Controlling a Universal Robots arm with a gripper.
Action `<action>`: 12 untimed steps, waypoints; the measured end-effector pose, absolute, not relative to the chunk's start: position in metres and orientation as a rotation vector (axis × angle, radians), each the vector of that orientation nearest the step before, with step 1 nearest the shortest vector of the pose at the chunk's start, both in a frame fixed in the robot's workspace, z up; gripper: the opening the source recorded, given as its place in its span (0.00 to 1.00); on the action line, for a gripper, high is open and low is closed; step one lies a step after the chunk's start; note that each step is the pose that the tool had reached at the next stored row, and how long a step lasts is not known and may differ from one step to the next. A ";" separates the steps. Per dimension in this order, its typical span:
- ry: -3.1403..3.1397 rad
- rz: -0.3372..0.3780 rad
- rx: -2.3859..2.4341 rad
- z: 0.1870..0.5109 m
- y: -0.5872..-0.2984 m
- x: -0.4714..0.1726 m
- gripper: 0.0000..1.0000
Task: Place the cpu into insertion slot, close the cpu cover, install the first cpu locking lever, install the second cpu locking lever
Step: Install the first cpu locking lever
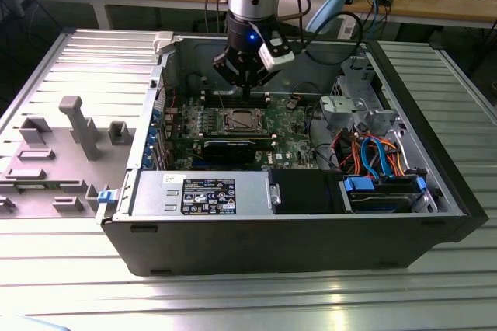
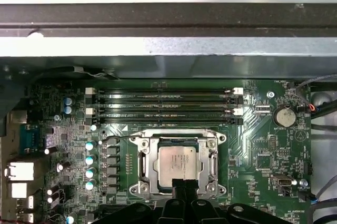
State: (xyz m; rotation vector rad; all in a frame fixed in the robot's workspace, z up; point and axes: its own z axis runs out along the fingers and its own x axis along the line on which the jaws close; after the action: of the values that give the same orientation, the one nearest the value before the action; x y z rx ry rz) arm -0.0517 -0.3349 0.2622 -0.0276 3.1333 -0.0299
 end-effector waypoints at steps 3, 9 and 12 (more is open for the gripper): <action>3.133 -0.029 -0.058 0.262 -0.335 -0.052 0.11; 3.133 -0.025 -0.058 0.262 -0.335 -0.052 0.11; 3.133 -0.001 -0.056 0.263 -0.335 -0.053 0.11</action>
State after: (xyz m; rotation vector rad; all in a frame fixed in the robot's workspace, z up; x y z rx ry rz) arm -0.0528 -0.3350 0.2626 -0.0563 3.1327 -0.0007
